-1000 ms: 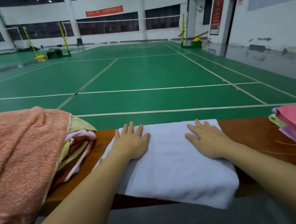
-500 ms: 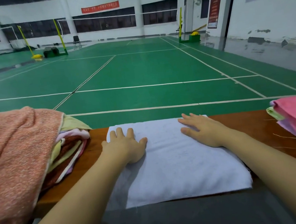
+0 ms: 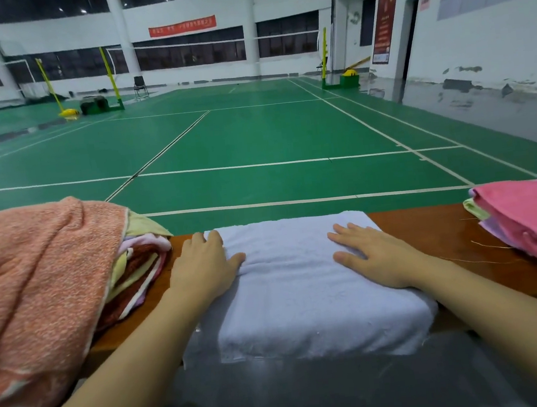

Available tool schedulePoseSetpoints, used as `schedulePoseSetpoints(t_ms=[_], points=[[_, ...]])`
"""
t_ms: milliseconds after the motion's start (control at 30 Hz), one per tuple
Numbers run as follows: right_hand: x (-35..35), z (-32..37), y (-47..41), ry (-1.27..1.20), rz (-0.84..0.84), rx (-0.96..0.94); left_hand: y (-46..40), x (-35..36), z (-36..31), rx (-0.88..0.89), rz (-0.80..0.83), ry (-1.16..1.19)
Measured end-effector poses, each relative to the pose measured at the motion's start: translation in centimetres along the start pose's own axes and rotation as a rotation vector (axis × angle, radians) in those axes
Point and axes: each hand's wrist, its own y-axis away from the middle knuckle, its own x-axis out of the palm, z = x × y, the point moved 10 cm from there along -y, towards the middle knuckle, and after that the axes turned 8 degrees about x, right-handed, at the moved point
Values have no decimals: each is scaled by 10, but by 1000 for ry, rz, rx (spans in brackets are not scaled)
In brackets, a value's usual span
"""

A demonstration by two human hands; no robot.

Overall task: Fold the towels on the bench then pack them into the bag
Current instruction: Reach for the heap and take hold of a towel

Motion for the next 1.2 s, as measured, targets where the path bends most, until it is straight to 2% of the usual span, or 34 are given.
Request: schedulePoseSetpoints(t_ms=[100, 167, 233, 300, 433, 500, 600, 733, 900, 1100, 1200], points=[[-26, -18, 6, -124, -256, 128, 6, -5, 17, -140, -2, -55], [-47, -44, 11, -65, -390, 340, 8, -8, 26, -185, -4, -26], [-49, -65, 15, 4, -271, 541, 7, -5, 31, -208, 21, 34], [-42, -67, 18, 19, -136, 604, 5, 0, 29, -217, 81, 110], [-40, -55, 18, -78, -94, 573, 1, 7, 22, -199, 137, 231], [-44, -52, 17, -197, -134, 533, 1, 1, 19, -176, 44, 400], [-52, -53, 20, -464, -267, 453, 3, -15, 25, -196, -182, 759], [-47, -69, 28, -858, -389, 479, 6, -10, 41, -287, -311, 1034], [-69, -67, 37, -989, -555, 335, 10, -28, 46, -238, -471, 923], [-93, -57, 48, -1253, -637, 223, 9, -66, 32, -38, -610, 1192], [-107, -48, 46, -1346, -601, 105, 7, -80, 21, 62, -563, 1273]])
